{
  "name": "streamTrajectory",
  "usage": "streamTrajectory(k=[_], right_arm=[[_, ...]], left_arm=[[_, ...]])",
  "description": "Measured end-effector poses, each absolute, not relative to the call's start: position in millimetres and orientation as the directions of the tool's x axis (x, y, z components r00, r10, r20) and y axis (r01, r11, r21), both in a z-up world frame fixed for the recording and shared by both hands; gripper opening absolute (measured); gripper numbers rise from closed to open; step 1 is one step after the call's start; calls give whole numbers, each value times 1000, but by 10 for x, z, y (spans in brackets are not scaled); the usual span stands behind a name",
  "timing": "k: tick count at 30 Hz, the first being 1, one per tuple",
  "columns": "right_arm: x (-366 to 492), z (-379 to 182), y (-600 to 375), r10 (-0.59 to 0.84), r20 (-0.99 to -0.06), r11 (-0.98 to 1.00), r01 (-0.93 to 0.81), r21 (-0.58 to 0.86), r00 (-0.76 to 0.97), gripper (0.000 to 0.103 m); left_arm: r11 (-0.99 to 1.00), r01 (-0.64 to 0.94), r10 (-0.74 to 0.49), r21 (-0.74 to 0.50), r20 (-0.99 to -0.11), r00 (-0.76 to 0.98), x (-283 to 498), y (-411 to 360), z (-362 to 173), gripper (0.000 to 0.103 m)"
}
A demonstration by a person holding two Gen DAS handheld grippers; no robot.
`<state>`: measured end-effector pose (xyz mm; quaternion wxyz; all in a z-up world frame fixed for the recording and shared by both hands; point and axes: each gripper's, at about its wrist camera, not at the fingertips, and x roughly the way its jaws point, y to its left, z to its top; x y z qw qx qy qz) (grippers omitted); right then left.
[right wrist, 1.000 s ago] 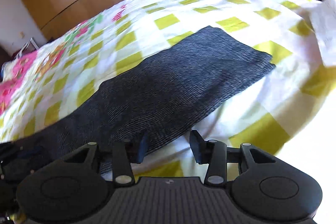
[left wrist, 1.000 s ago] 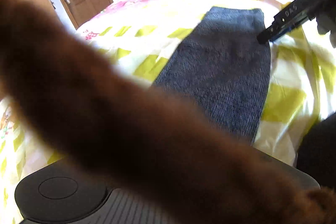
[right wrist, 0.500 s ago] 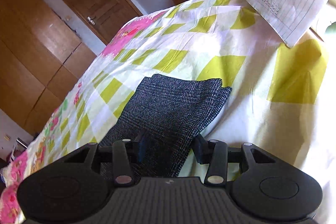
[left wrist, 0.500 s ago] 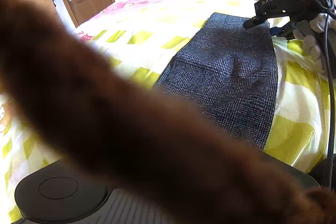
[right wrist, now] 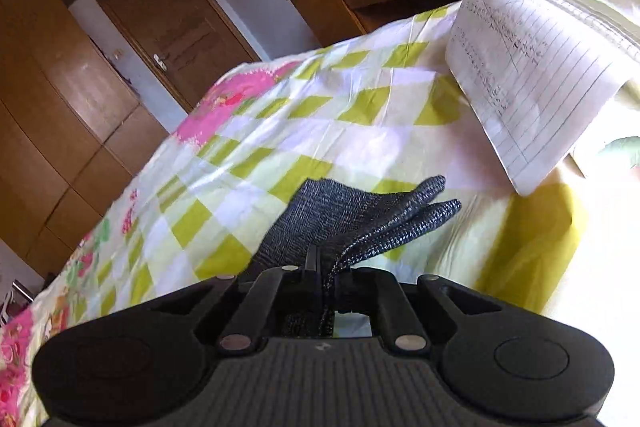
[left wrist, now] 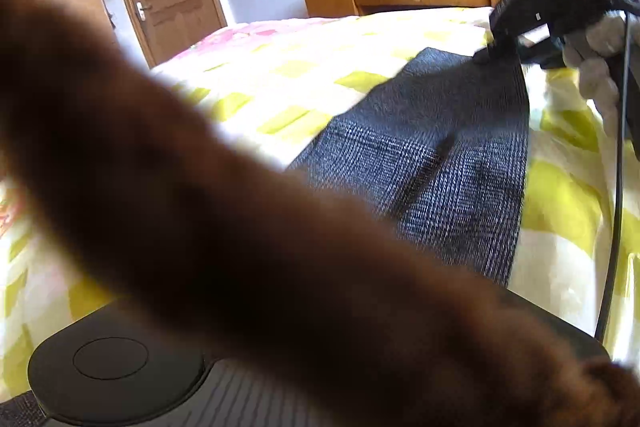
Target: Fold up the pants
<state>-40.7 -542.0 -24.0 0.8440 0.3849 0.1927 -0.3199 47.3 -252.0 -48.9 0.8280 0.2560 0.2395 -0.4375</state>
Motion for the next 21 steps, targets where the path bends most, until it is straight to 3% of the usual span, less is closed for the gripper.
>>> streamTrajectory(k=[3,6,10,14,17,21], right_arm=[[-518,-164,-5355,-403,-531,518,664,539,746,24],[-484,-120,-5334,-370,-582,560,674,483,724,28],[-391,-220,-5205,-309,-605,603,643,472,734,53],[-307,-421,-5170,-289,-590,546,636,545,754,54],[-290,-476,-5232,-305,-555,501,626,598,774,54],[-352,-499,-5357,-325,-502,429,598,677,801,53]], left_arm=[[508,841,-598,188,-625,501,496,-2315,-335,45],[544,812,-563,213,-624,541,500,-2009,-227,50],[616,767,-513,181,-647,564,548,-1797,-321,51],[614,766,-517,190,-636,573,521,-1815,-354,51],[597,784,-498,168,-688,528,629,-1920,-454,51],[598,790,-514,137,-690,510,668,-1979,-460,51]])
